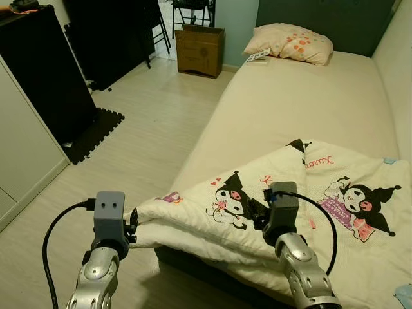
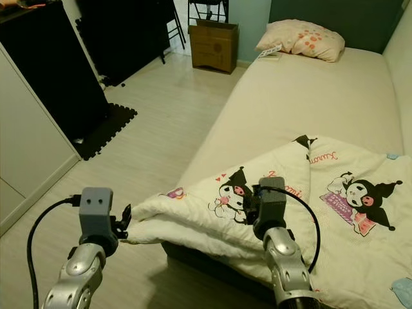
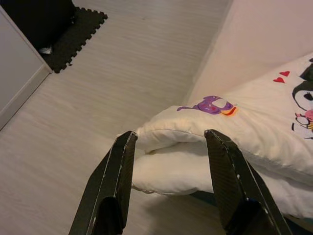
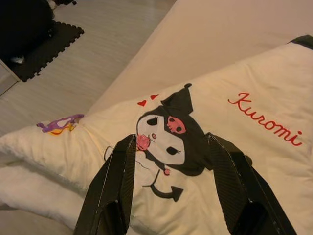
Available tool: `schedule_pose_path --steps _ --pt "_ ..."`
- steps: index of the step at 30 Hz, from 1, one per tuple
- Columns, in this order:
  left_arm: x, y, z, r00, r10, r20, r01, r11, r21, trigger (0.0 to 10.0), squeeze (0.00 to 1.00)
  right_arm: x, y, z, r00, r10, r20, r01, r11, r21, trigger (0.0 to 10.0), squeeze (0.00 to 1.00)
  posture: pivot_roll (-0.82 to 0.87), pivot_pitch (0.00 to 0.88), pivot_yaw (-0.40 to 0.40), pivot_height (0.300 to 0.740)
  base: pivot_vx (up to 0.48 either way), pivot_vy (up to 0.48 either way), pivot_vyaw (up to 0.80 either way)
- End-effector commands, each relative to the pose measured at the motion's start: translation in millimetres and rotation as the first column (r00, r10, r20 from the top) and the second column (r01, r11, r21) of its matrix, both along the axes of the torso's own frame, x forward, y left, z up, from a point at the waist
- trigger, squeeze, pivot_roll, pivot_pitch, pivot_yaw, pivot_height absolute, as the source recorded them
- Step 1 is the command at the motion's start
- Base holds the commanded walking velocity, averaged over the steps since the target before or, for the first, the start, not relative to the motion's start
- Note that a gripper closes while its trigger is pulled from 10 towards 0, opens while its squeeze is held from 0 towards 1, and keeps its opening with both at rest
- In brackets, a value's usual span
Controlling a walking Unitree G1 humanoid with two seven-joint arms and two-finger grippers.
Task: Clean up the room
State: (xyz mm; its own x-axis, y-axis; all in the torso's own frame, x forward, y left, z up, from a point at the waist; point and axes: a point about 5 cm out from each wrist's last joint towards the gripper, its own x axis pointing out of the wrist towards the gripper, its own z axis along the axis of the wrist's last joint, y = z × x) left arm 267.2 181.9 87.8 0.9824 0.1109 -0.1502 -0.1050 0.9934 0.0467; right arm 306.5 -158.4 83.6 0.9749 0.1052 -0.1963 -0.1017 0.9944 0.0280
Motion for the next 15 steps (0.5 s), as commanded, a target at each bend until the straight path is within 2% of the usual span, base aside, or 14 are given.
schedule_pose_path --steps 1,5,15 --pt "-1.1 5.0 -4.6 1.000 0.010 -0.021 -0.009 1.000 0.021 10.0 0.00 1.4 5.8 -4.5 1.000 0.009 -0.030 -0.008 1.000 0.009 10.0 0.00 -0.06 0.137 0.035 0.733 0.000 0.000 0.00" --pt "-0.8 3.6 -5.2 1.000 0.011 -0.021 -0.010 1.000 0.017 10.0 0.00 4.7 11.3 -2.2 1.000 0.022 -0.022 -0.022 1.000 0.006 10.0 0.00 -0.06 0.140 0.034 0.733 0.000 0.000 0.00" --pt "0.0 3.2 -2.3 1.000 0.018 -0.002 -0.018 1.000 0.005 10.0 0.00 4.9 11.7 -4.4 0.999 0.030 -0.026 -0.030 1.000 0.002 10.0 0.00 -0.06 0.144 0.029 0.733 0.000 0.000 0.00"
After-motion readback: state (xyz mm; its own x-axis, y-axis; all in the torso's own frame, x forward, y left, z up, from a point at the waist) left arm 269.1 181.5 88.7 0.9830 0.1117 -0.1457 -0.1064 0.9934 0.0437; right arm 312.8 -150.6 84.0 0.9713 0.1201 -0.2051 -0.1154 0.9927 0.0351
